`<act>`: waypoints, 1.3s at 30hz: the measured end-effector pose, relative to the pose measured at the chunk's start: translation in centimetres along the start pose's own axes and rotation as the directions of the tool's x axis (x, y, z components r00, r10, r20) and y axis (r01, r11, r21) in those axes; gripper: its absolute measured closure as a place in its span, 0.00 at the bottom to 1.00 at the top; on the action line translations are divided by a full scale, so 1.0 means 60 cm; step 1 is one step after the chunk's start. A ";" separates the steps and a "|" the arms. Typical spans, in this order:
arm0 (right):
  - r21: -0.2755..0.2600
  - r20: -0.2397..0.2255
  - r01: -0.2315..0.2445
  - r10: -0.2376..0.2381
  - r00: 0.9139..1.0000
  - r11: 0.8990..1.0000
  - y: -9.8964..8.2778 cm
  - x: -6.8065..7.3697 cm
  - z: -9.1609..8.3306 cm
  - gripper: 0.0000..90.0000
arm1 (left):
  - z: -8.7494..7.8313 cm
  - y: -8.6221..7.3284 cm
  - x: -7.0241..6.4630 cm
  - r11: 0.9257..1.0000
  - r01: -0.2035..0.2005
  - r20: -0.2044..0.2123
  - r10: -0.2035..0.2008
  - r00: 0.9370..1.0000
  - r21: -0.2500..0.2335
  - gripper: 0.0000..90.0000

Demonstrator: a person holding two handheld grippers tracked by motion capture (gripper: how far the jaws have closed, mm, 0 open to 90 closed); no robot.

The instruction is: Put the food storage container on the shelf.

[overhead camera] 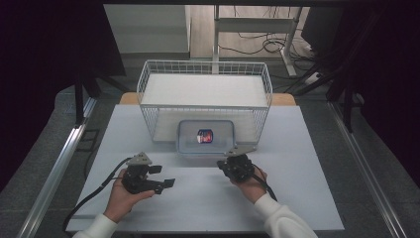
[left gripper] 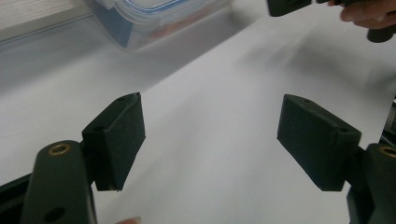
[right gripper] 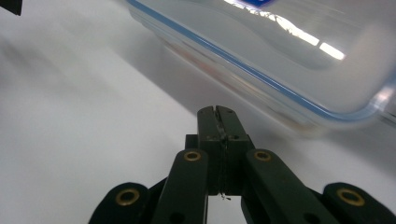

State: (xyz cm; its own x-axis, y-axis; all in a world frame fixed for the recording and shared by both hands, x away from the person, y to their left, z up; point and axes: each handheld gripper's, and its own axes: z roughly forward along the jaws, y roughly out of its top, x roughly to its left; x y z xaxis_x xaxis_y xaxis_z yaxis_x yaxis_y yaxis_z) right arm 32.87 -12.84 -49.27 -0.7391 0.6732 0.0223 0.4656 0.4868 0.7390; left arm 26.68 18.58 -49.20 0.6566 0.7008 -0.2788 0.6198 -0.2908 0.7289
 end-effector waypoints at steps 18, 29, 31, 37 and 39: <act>0.048 0.021 -0.003 0.002 1.000 0.999 0.026 0.023 0.085 0.99 | 0.004 -0.001 0.001 1.000 -0.003 0.003 0.003 1.000 0.010 0.24; 0.044 0.037 -0.028 0.027 0.999 0.999 0.024 0.017 0.100 0.99 | -0.001 -0.004 0.012 0.999 0.044 0.018 -0.044 0.999 -0.016 0.24; 0.038 0.042 -0.037 0.036 0.998 0.999 0.025 0.016 0.099 0.99 | -0.001 -0.004 0.013 0.999 0.048 0.020 -0.047 0.999 -0.019 0.24; 0.014 0.047 -0.049 0.049 0.998 0.999 0.032 0.007 0.097 0.99 | 0.000 -0.006 0.015 0.999 0.042 0.016 -0.042 0.999 -0.005 0.24; 0.011 0.040 -0.060 0.060 0.997 0.998 0.034 0.006 0.097 0.99 | 0.000 -0.005 0.015 0.999 0.045 0.016 -0.045 0.999 -0.008 0.24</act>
State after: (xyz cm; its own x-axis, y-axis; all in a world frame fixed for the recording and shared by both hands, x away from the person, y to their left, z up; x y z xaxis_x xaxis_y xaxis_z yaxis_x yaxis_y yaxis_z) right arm 36.36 -8.35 -51.64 -0.6896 0.7231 0.0392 0.5146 0.4512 0.7291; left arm 27.08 19.30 -49.69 0.6349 0.7028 -0.3210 0.6453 -0.2539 0.7205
